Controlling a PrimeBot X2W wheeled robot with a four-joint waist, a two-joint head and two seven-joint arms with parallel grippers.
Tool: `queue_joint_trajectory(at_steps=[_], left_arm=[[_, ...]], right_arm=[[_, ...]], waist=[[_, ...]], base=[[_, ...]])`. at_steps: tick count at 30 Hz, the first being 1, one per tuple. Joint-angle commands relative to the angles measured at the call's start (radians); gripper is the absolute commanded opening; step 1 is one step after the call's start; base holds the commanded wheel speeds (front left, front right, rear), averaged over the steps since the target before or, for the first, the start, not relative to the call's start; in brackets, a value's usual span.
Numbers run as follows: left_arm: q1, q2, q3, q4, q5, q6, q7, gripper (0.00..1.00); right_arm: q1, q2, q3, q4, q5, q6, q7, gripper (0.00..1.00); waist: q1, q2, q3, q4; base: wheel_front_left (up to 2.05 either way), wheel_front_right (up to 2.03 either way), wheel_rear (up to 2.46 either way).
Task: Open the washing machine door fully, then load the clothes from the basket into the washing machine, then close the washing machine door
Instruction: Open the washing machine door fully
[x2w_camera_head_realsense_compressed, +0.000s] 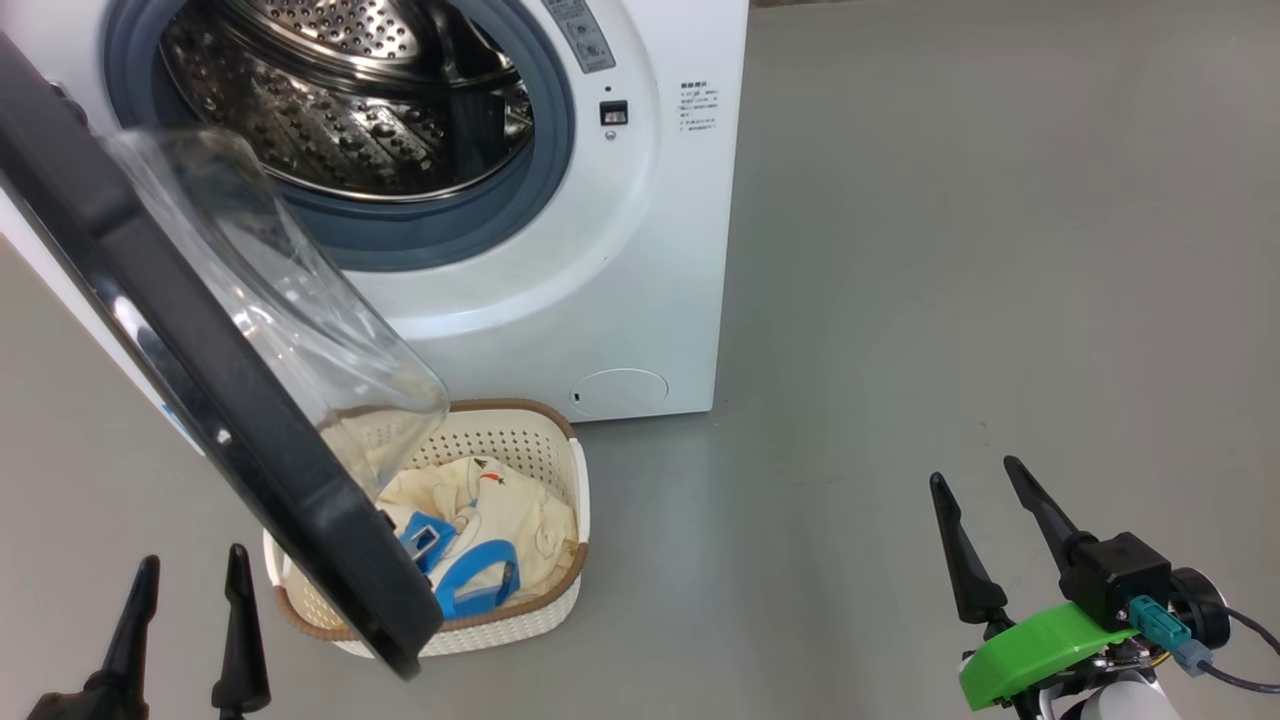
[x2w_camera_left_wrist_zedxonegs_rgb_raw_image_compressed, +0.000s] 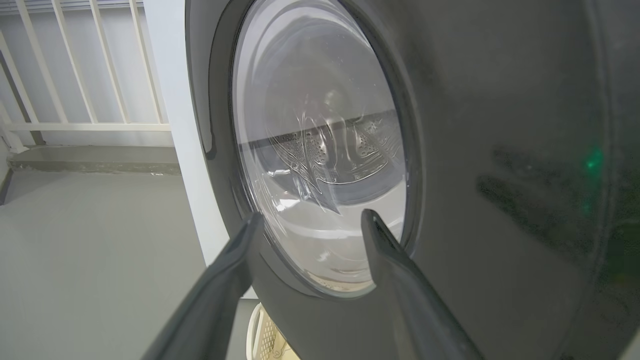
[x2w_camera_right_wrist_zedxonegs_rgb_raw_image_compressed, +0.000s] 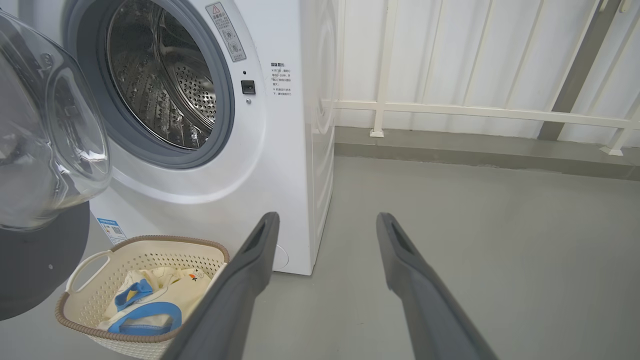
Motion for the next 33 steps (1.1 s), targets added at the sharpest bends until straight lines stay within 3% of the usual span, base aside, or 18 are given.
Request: queue_joint_trajectory(at_steps=[1, 9, 10, 11, 13, 21, 28, 33], left_arm=[[-0.011, 0.01, 0.03, -0.021, 0.009, -0.003, -0.008, 1.0], [-0.008, 0.009, 0.028, -0.019, 0.009, -0.003, -0.008, 1.0], [-0.008, 0.009, 0.027, -0.018, 0.008, -0.003, -0.008, 0.94], [-0.008, 0.008, 0.025, -0.017, 0.007, -0.003, -0.008, 0.46], [-0.009, 0.008, 0.022, -0.015, 0.001, -0.003, -0.008, 0.0], [-0.031, 0.008, 0.053, -0.069, -0.021, -0.003, -0.008, 0.0], [-0.099, 0.017, 0.126, -0.288, -0.021, -0.003, -0.008, 0.0], [-0.152, 0.037, 0.101, -0.474, -0.039, -0.003, -0.008, 0.0]], right_arm=[[-0.006, 0.001, 0.02, -0.024, -0.005, 0.003, -0.008, 1.0], [-0.005, 0.002, 0.017, -0.017, -0.004, 0.003, -0.008, 1.0], [-0.005, 0.002, 0.018, -0.017, -0.003, 0.003, -0.008, 1.0], [-0.005, 0.002, 0.017, -0.016, -0.002, 0.003, -0.008, 1.0], [-0.005, 0.002, 0.018, -0.01, 0.007, 0.003, -0.008, 1.0], [-0.012, 0.002, 0.024, -0.005, 0.014, 0.003, -0.008, 1.0], [-0.016, 0.002, 0.031, 0.012, 0.016, 0.003, -0.008, 1.0], [-0.018, 0.002, 0.031, 0.017, 0.021, 0.003, -0.008, 1.0]], waist=[[0.0, 0.0, 0.0, 0.001], [0.0, 0.0, 0.0, 0.002], [0.0, 0.0, 0.0, 0.002], [0.0, 0.0, 0.0, 0.003], [0.0, 0.0, 0.0, 0.004], [0.0, 0.0, 0.005, 0.005], [0.0, 0.0, 0.009, 0.004], [0.0, 0.0, 0.006, 0.002]], base=[[0.0, 0.0, 0.0], [0.0, 0.0, 0.0], [0.0, 0.0, 0.0], [0.0, 0.0, 0.0], [0.0, 0.0, 0.0], [0.0, 0.0, 0.0], [0.0, 0.0, 0.0], [0.0, 0.0, 0.0]])
